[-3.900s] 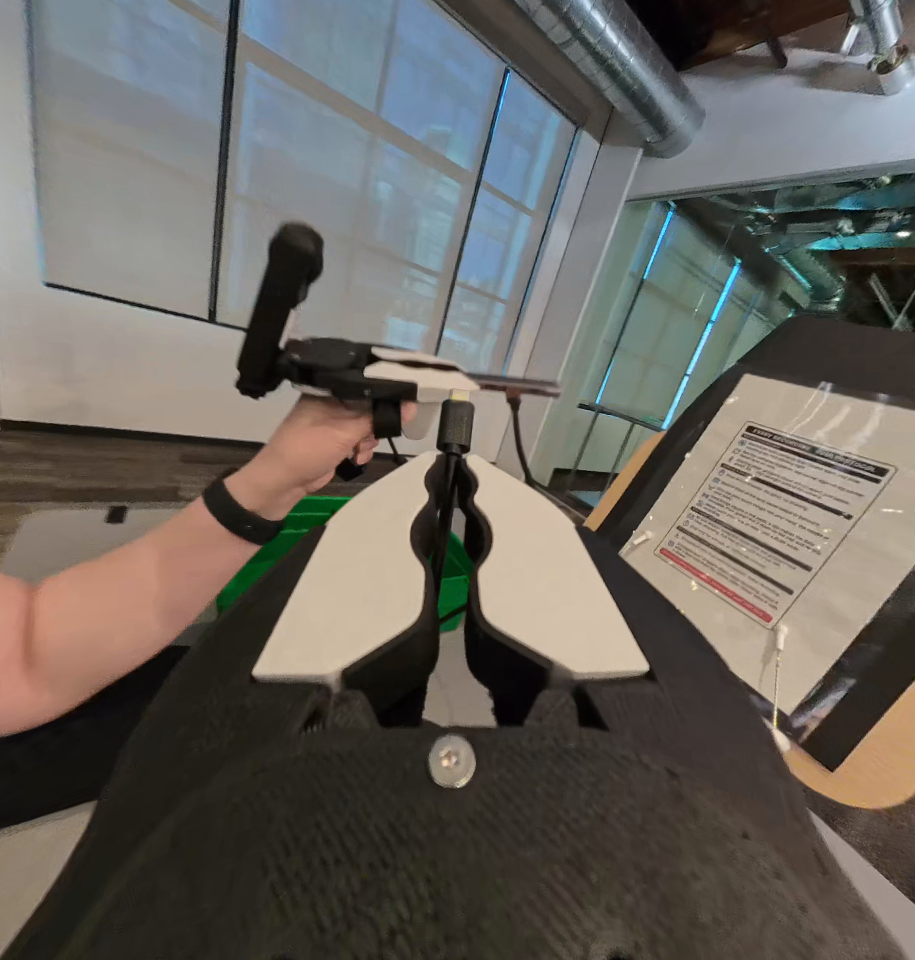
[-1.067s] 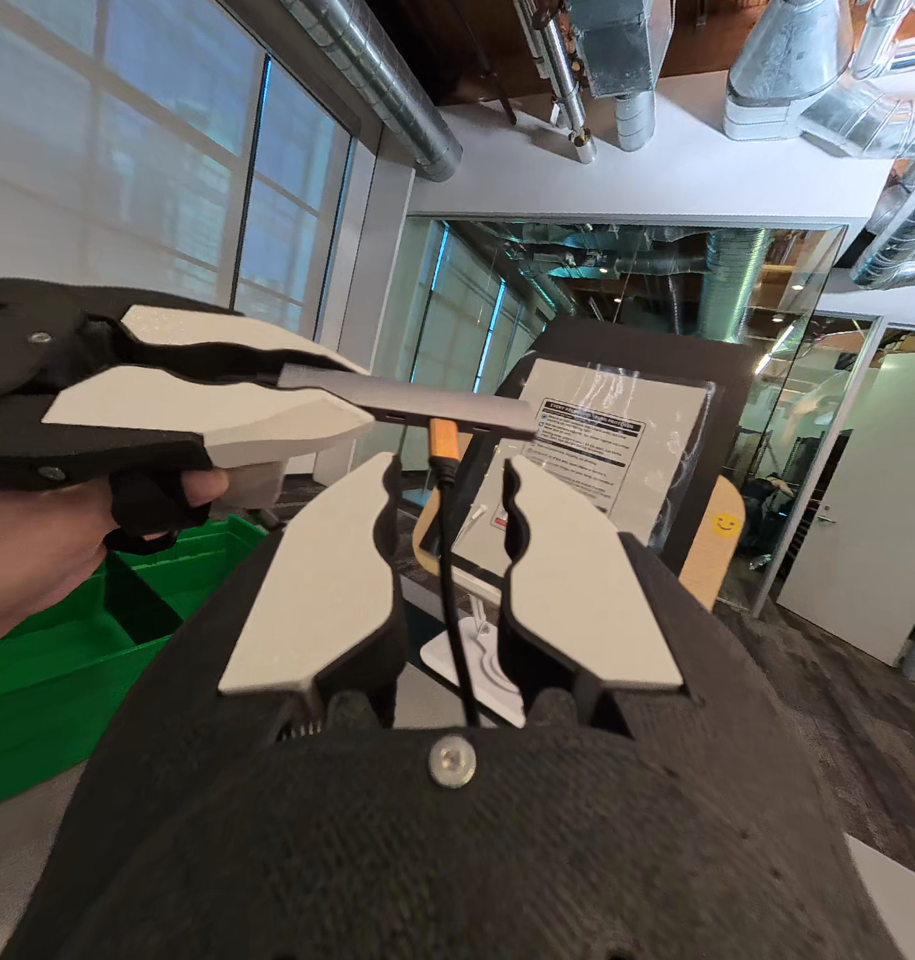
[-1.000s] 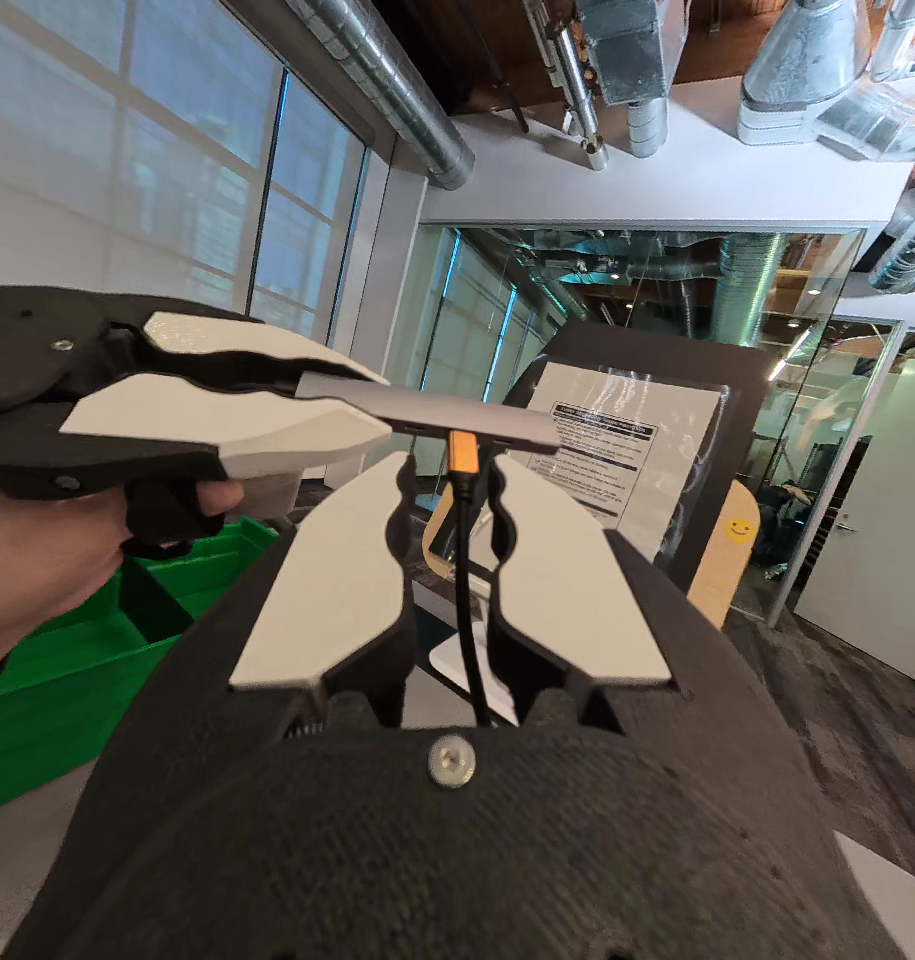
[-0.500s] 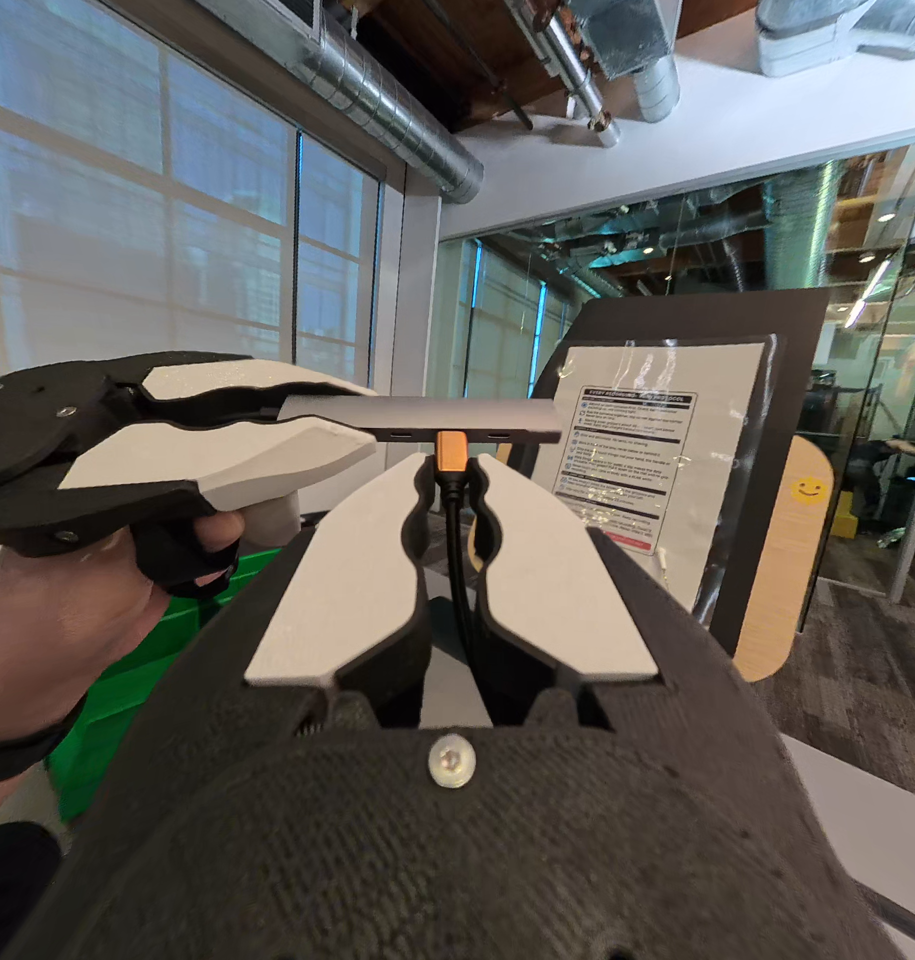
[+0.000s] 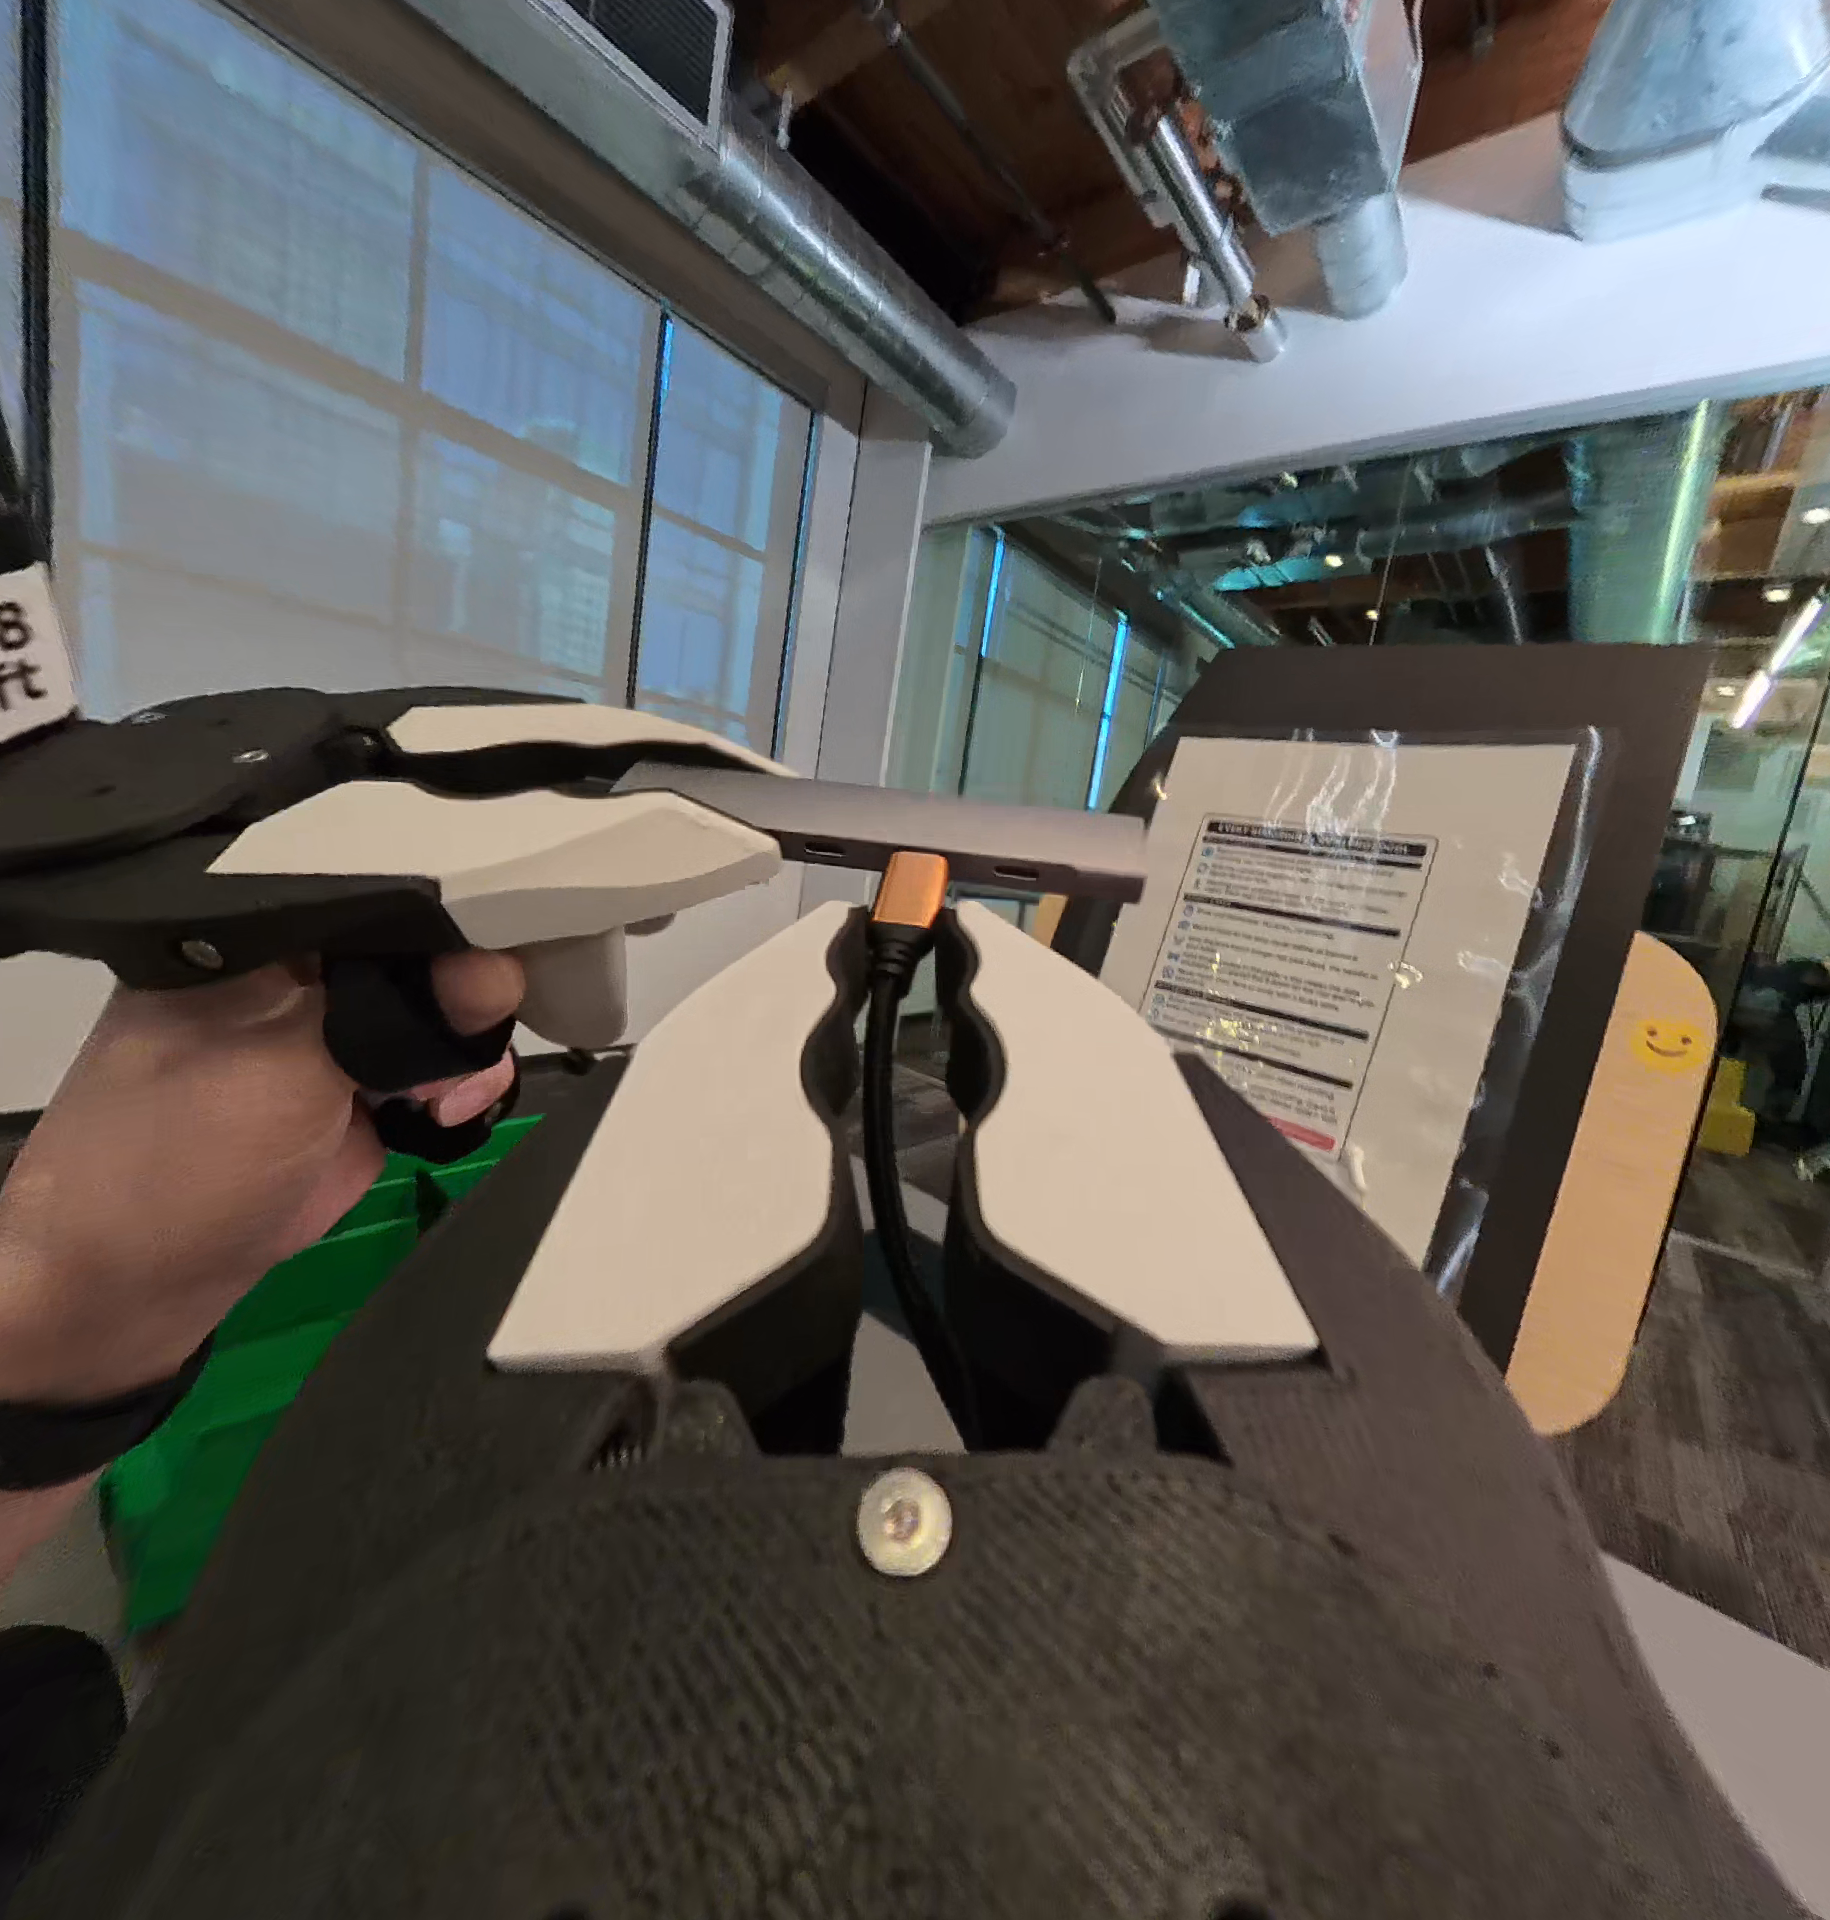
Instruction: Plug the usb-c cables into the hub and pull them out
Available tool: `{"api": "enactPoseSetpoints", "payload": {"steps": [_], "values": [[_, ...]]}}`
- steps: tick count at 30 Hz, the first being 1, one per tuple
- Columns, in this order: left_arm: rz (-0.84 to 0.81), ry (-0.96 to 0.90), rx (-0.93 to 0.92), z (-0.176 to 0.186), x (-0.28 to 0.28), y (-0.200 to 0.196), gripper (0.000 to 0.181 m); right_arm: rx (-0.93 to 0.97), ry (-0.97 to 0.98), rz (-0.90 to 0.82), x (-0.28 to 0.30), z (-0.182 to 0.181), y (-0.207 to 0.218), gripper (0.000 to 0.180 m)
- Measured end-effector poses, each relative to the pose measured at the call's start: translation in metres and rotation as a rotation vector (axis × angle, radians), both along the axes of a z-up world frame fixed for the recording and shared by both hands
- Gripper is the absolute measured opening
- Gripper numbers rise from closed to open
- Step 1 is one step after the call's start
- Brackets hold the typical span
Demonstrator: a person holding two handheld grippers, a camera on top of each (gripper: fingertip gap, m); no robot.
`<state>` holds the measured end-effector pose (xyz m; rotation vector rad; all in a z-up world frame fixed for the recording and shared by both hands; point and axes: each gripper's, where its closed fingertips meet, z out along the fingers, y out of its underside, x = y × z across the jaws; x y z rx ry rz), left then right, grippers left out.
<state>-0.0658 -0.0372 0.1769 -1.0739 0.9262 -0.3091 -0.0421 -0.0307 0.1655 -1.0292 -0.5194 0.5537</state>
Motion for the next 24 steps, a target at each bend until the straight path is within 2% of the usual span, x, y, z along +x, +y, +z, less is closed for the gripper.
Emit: {"api": "enactPoseSetpoints", "payload": {"steps": [5,9,13,19,22,24], "values": [[0.135,0.041,0.124,-0.0023,0.0056,0.0011,0.026,-0.078,0.089,-0.052,0.0051,-0.0047,0.0059,0.013],[0.103,0.027,0.100,-0.0015,0.0041,0.0010,0.026,-0.075,0.092,-0.045,0.0029,-0.0048,0.0048,0.013],[-0.042,-0.047,-0.065,-0.0004,-0.0008,0.0015,0.025,0.007,0.028,0.050,0.0019,-0.0023,-0.0022,0.013],[0.105,0.031,0.064,-0.0034,0.0012,0.0059,0.026,-0.079,0.045,-0.026,0.0043,-0.0082,0.0073,0.013],[0.104,0.028,0.075,-0.0017,0.0014,0.0030,0.026,-0.084,0.085,-0.006,0.0050,-0.0093,0.0049,0.013],[0.074,-0.033,0.038,0.0032,-0.0021,0.0013,0.025,-0.018,0.075,-0.003,0.0054,-0.0053,-0.0014,0.013]]}}
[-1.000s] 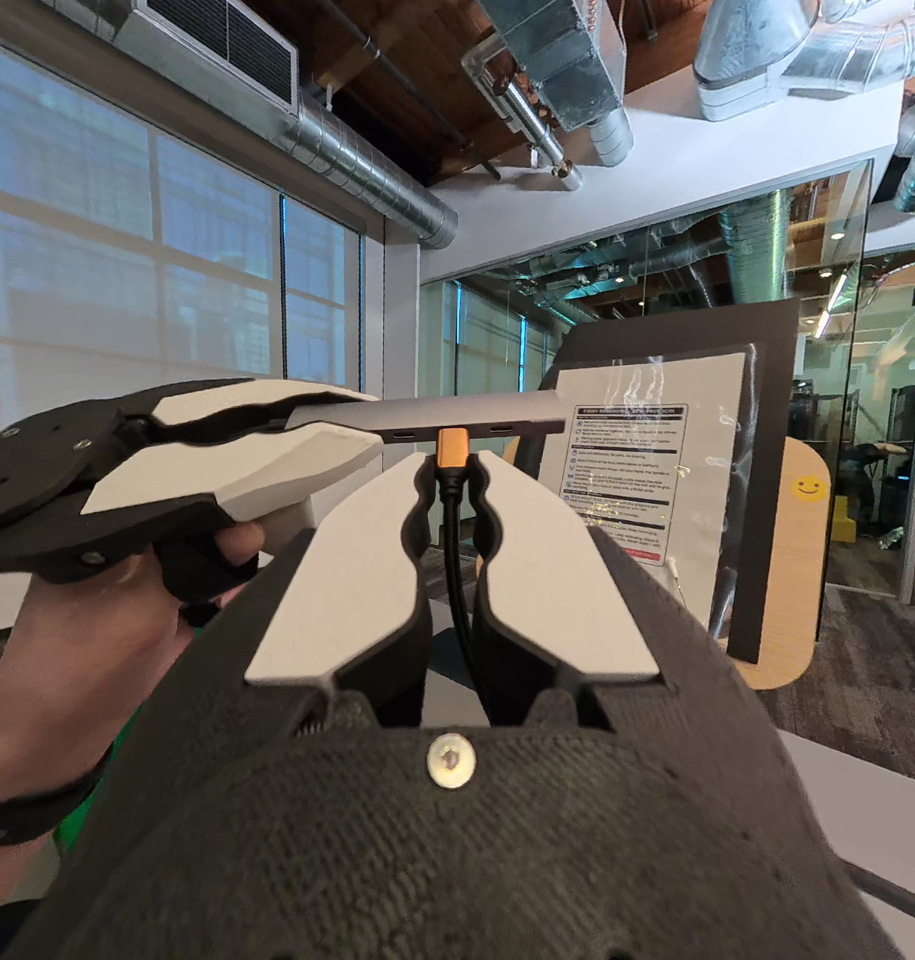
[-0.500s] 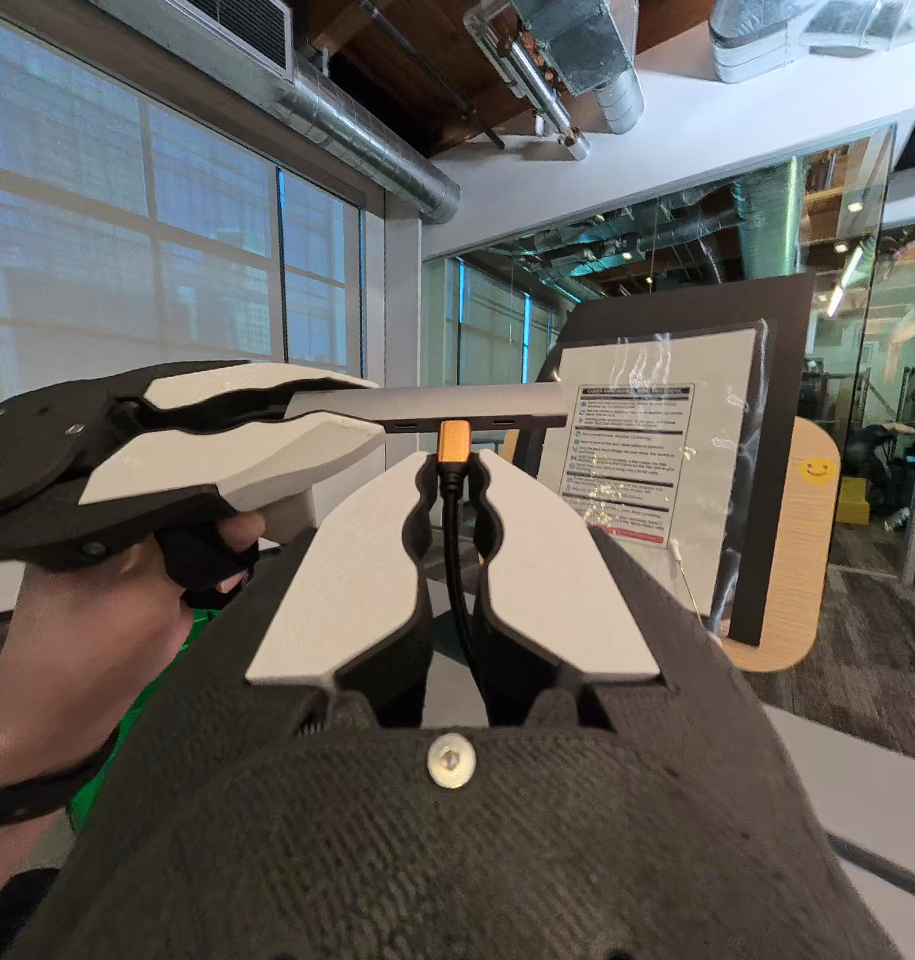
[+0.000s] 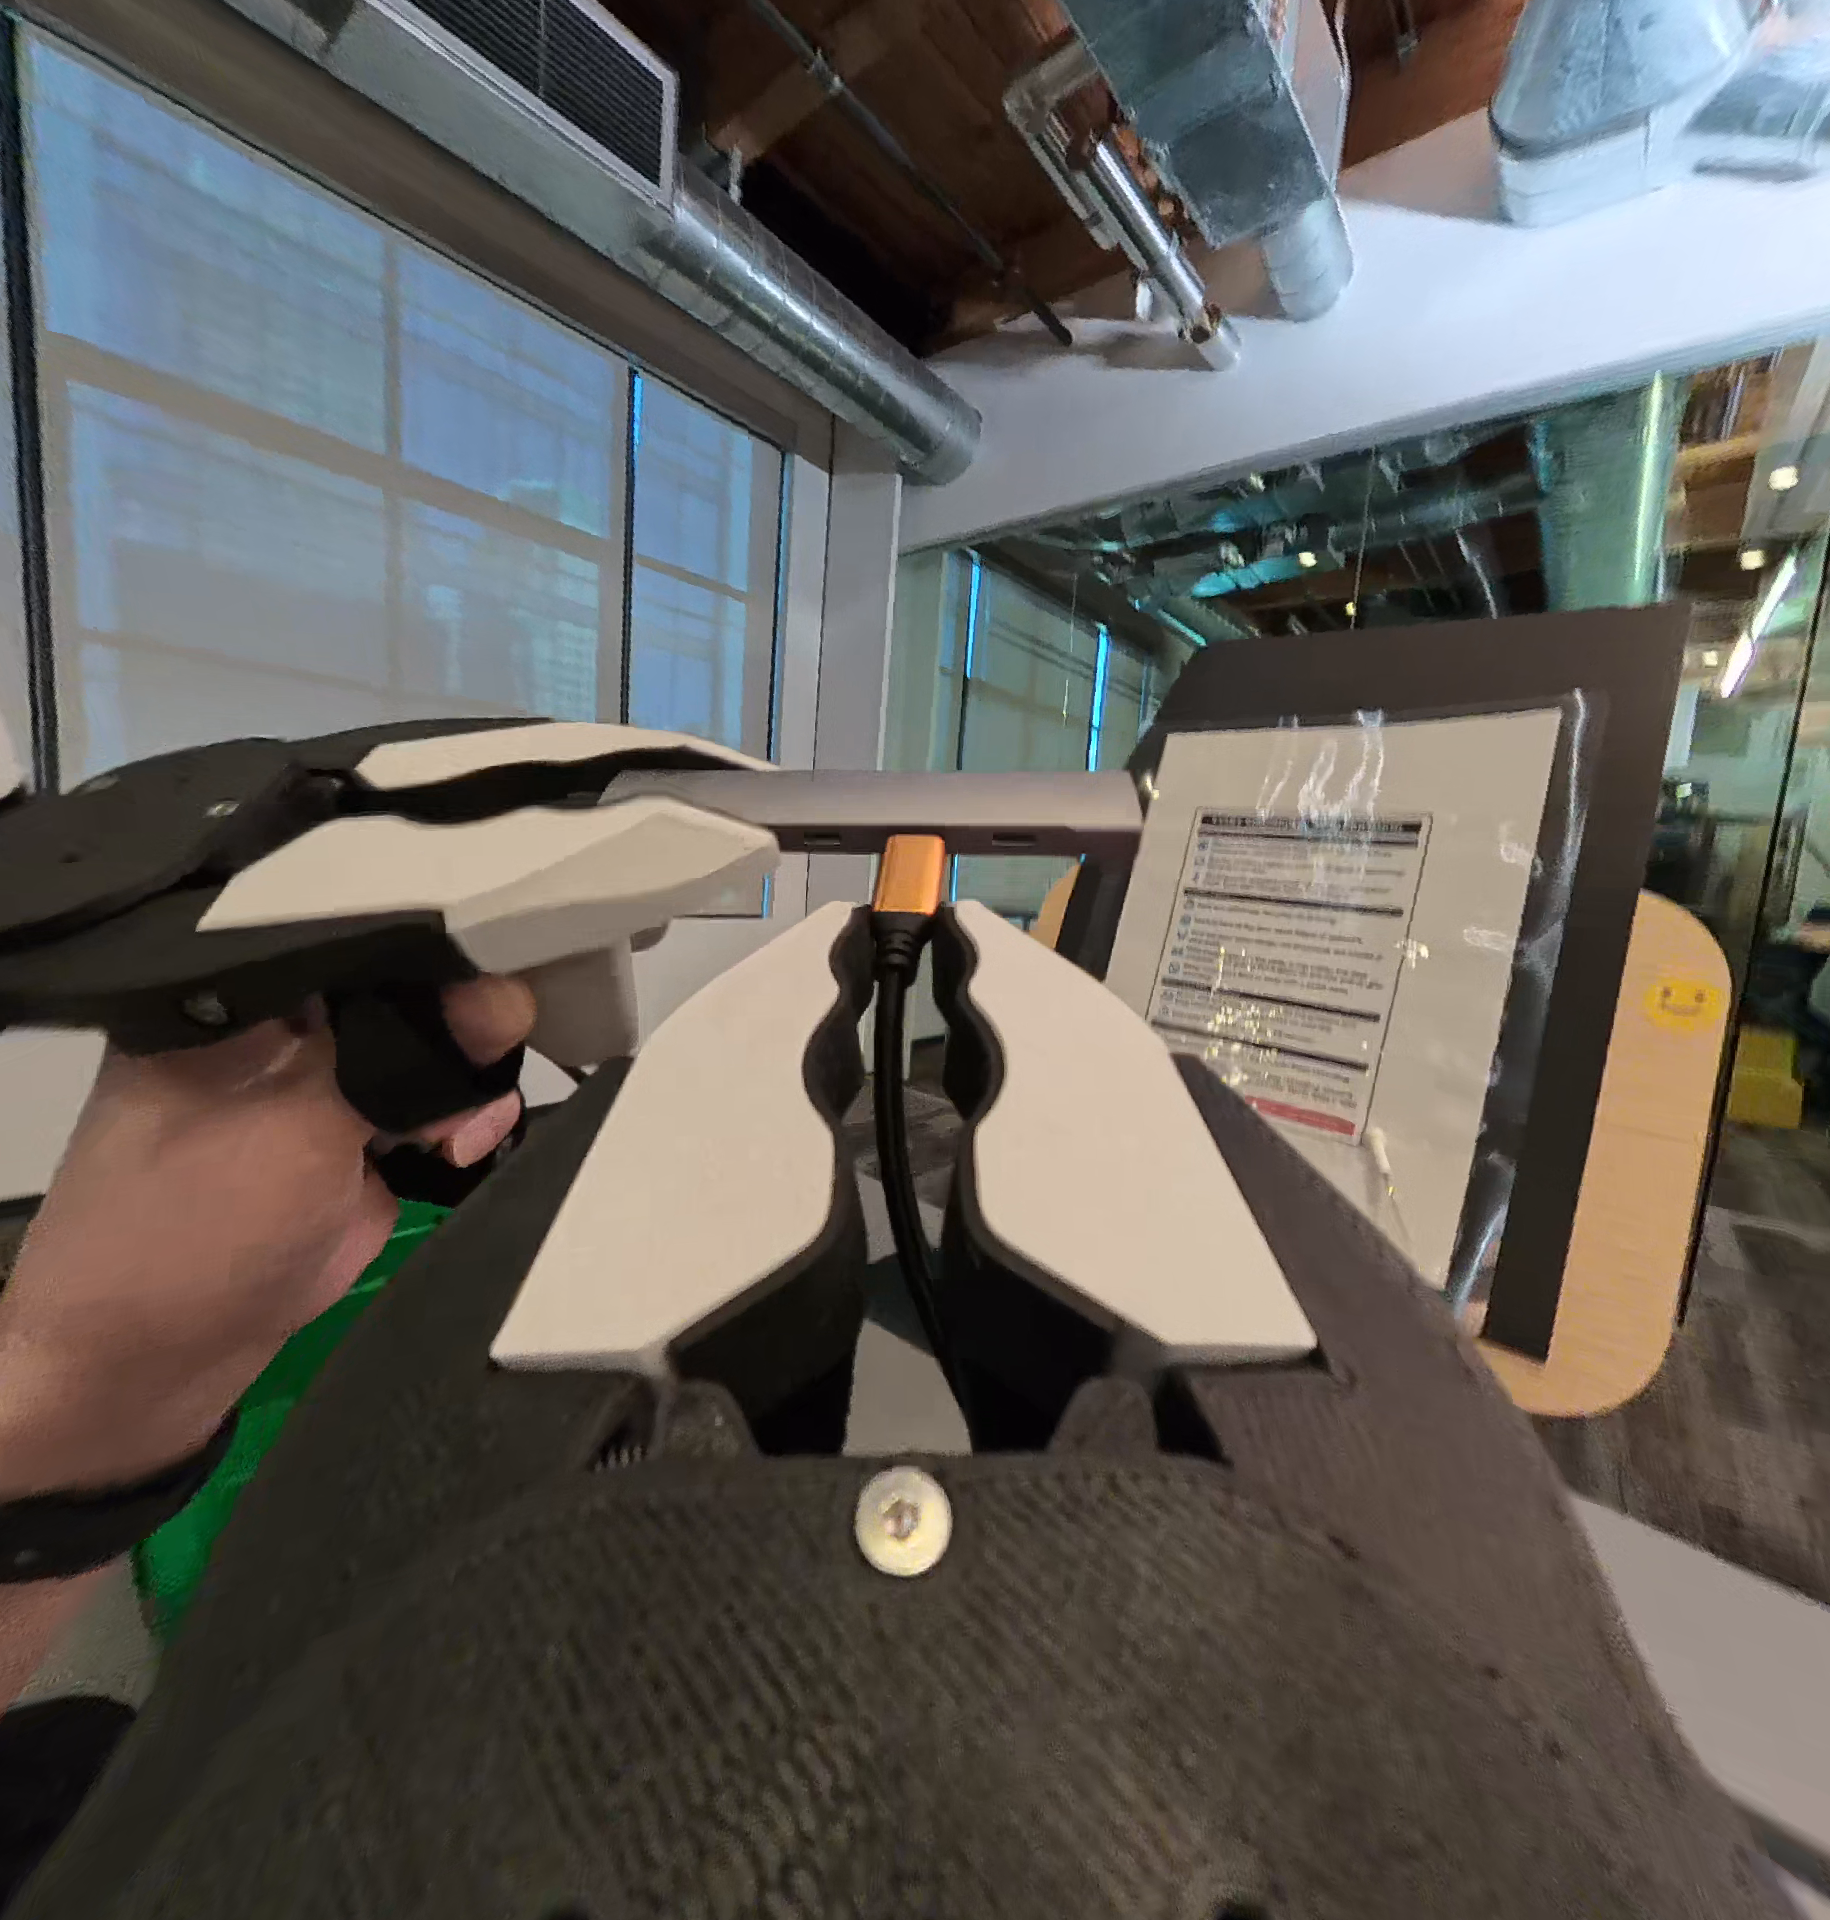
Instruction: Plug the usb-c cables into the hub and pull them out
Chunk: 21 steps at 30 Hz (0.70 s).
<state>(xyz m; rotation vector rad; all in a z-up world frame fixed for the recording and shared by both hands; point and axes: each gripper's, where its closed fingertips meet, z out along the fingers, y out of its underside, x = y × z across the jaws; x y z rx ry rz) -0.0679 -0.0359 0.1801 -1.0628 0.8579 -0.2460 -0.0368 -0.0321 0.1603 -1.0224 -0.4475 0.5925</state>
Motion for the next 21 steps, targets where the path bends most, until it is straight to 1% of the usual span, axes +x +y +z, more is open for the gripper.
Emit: {"api": "enactPoseSetpoints", "payload": {"steps": [2,3,5,6,8,10,12,14,17,20,21], "values": [[0.095,-0.131,0.017,0.018,-0.039,0.013,0.025,0.080,-0.024,0.008,0.006,0.005,-0.007,0.013],[0.095,-0.195,-0.003,0.027,-0.062,0.017,0.025,0.083,-0.018,0.004,0.012,0.008,-0.005,0.012],[-0.056,-0.304,-0.069,0.043,-0.090,0.009,0.025,0.036,-0.057,0.040,0.016,0.011,0.001,0.012],[-0.097,-0.340,-0.100,0.047,-0.100,0.007,0.024,0.020,-0.089,0.002,0.024,0.013,0.006,0.012],[-0.094,-0.348,-0.138,0.049,-0.113,0.008,0.025,0.051,-0.105,-0.048,0.052,0.034,-0.001,0.013],[-0.086,-0.330,-0.130,0.050,-0.115,0.006,0.025,0.078,-0.114,-0.065,0.091,0.060,-0.020,0.013],[-0.101,-0.307,-0.120,0.051,-0.108,0.001,0.025,0.018,-0.186,-0.053,0.129,0.065,-0.035,0.012],[-0.119,-0.276,-0.116,0.050,-0.097,-0.005,0.025,-0.044,-0.237,-0.076,0.168,0.056,-0.039,0.013],[-0.111,-0.229,-0.107,0.047,-0.086,-0.007,0.025,-0.170,-0.260,-0.156,0.222,0.031,-0.022,0.013],[-0.119,-0.187,-0.126,0.041,-0.076,-0.006,0.025,-0.261,-0.305,-0.116,0.239,0.004,-0.013,0.013],[-0.123,-0.181,-0.131,0.039,-0.074,-0.006,0.025,-0.291,-0.331,-0.137,0.245,-0.005,-0.007,0.013]]}}
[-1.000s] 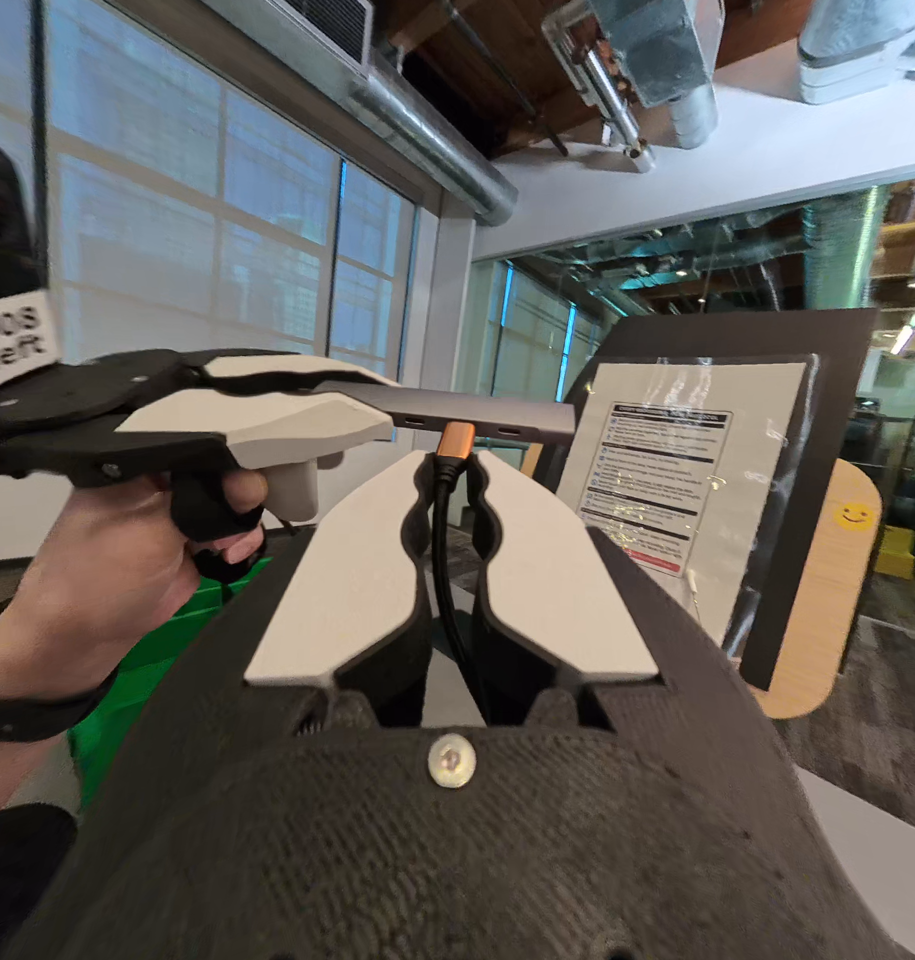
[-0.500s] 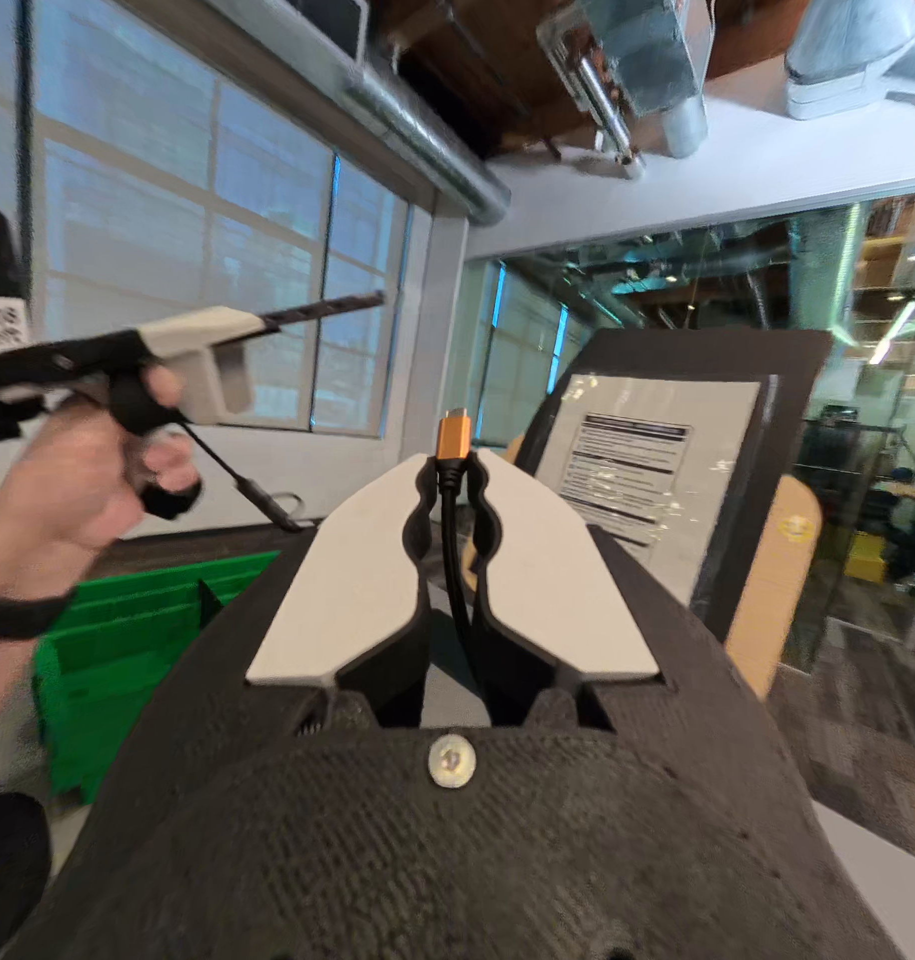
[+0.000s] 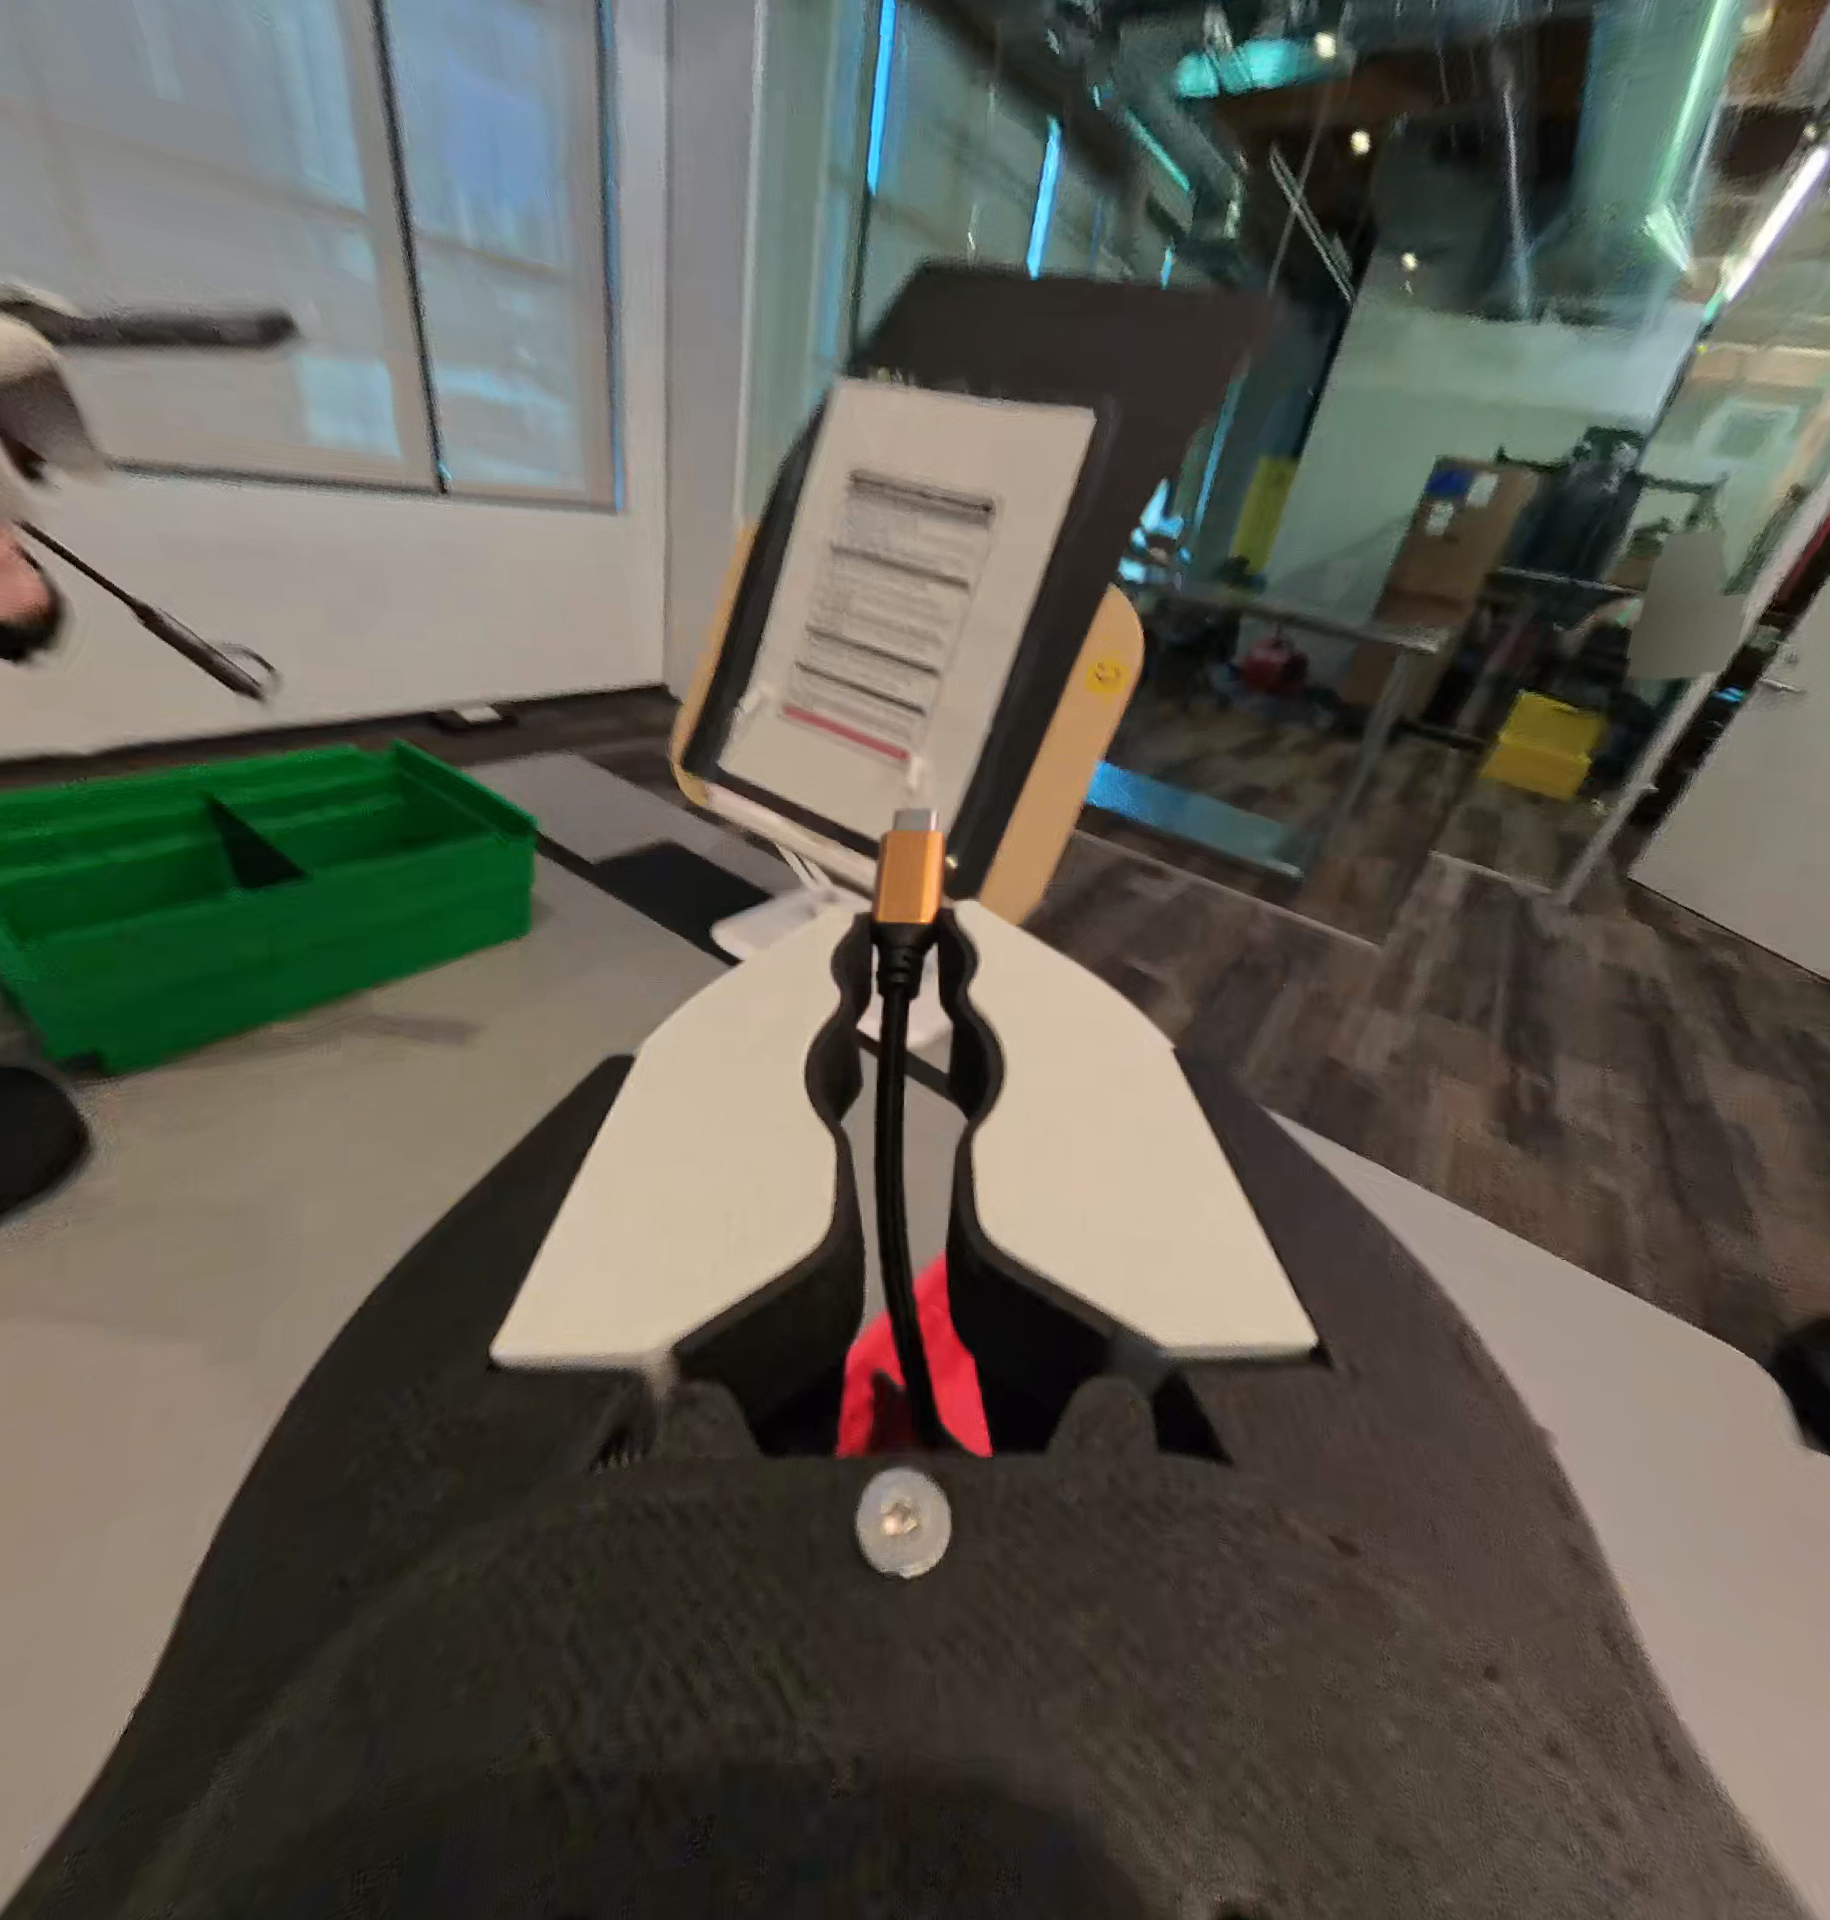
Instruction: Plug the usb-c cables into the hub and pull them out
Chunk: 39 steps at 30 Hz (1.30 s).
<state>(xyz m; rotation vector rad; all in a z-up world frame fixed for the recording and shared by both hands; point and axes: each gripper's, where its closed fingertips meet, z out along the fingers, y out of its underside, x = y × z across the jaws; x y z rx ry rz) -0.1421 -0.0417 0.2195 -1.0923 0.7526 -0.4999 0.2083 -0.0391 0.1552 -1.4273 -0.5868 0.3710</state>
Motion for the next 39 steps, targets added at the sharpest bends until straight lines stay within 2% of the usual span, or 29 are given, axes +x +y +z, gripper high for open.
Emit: {"api": "enactPoseSetpoints", "payload": {"steps": [5,8,9,11,16,18,20,22,25,27,31,33,35,37,39], "values": [[0.003,0.025,-0.002,-0.004,0.007,0.001,0.025,-0.053,-0.189,-0.024,0.005,-0.040,0.021,0.013],[0.003,0.041,-0.006,-0.007,0.011,0.003,0.025,-0.162,-0.301,0.137,-0.018,-0.081,0.020,0.013],[0.005,0.046,-0.007,-0.008,0.013,0.003,0.025,-0.236,-0.354,0.169,-0.021,-0.100,0.021,0.013],[0.004,0.060,-0.009,-0.010,0.016,0.004,0.024,-0.396,-0.446,0.115,-0.011,-0.136,0.032,0.013],[0.011,0.090,-0.009,-0.014,0.020,0.004,0.024,-1.036,-0.628,0.050,0.034,-0.246,0.005,0.014],[0.008,0.093,-0.011,-0.015,0.021,0.004,0.024,-1.101,-0.604,0.020,0.045,-0.267,0.010,0.015],[0.004,0.097,-0.019,-0.016,0.021,0.005,0.024,-1.107,-0.492,0.069,0.039,-0.272,0.016,0.016],[0.002,0.098,-0.023,-0.016,0.021,0.005,0.025,-1.098,-0.440,0.055,0.041,-0.267,0.020,0.030],[-0.004,0.095,-0.022,-0.016,0.021,0.003,0.024,-0.963,-0.439,-0.024,0.046,-0.235,0.028,0.039],[-0.016,0.095,-0.026,-0.016,0.023,0.002,0.024,-0.779,-0.471,-0.099,0.047,-0.198,0.037,0.042],[-0.100,0.124,-0.082,-0.026,0.040,-0.002,0.024,-0.207,-0.541,-0.230,0.015,-0.082,0.050,0.051],[-0.158,0.159,-0.118,-0.036,0.053,-0.004,0.024,0.123,-0.535,-0.219,-0.029,-0.023,0.037,0.056],[-0.193,0.201,-0.143,-0.046,0.066,-0.007,0.024,0.465,-0.547,-0.153,-0.086,0.020,0.008,0.055],[-0.207,0.240,-0.158,-0.055,0.077,-0.008,0.025,0.759,-0.598,-0.041,-0.143,0.033,-0.027,0.040],[-0.225,0.265,-0.166,-0.061,0.087,-0.011,0.025,0.876,-0.667,0.065,-0.189,0.022,-0.045,0.031]]}}
